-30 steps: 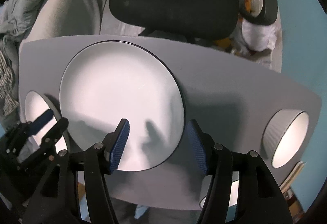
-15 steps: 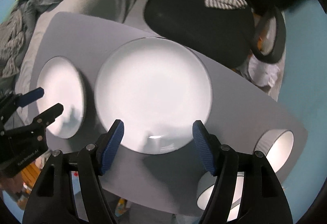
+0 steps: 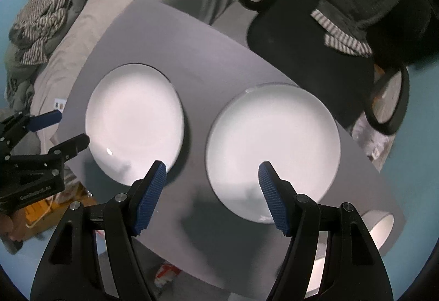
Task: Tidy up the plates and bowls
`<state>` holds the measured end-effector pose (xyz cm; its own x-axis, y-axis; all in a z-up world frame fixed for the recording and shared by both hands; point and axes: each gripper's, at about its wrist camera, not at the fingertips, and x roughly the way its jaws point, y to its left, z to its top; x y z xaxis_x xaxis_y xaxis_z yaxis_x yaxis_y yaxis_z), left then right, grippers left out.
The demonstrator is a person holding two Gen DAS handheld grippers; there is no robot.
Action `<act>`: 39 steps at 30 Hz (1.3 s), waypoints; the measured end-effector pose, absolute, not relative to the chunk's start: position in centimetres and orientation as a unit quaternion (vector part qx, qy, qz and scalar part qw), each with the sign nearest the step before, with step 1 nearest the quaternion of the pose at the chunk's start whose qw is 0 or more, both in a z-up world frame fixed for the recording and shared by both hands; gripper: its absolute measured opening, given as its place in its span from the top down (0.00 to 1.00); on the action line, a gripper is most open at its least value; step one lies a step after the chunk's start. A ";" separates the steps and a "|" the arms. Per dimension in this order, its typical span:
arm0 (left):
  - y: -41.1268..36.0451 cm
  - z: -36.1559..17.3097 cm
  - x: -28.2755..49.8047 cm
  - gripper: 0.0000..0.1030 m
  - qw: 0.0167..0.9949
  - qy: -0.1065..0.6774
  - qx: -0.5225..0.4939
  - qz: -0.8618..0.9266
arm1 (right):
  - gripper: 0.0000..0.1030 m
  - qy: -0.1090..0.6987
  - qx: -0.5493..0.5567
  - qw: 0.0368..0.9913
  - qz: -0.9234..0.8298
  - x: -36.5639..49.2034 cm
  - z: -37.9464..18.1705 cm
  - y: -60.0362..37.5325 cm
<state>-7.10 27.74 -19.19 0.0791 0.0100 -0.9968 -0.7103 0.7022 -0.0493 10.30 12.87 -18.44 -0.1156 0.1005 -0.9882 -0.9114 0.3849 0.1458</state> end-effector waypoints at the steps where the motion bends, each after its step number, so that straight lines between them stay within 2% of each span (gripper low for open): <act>1: 28.1 -19.5 -7.5 0.30 0.676 0.624 -0.285 0.269 | 0.33 0.603 -0.337 0.570 0.445 10.1 -18.6 13.4; 18: 32.5 -24.0 -11.5 0.30 0.631 0.611 -0.373 0.301 | 0.33 0.637 -0.303 0.538 0.461 10.6 -22.6 20.8; 38: 33.0 -26.6 -10.7 0.30 0.614 0.608 -0.420 0.277 | 0.33 0.681 -0.279 0.497 0.460 9.4 -27.3 20.7; 39: 33.0 -26.6 -10.7 0.30 0.614 0.610 -0.417 0.277 | 0.36 0.685 -0.275 0.493 0.461 9.4 -27.5 20.6</act>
<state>-10.66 33.01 -26.65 0.1023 -0.1687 -0.9804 -0.8494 0.4981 -0.1743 9.42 20.57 -27.48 -0.3626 0.0777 -0.9287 -0.8311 0.4240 0.3599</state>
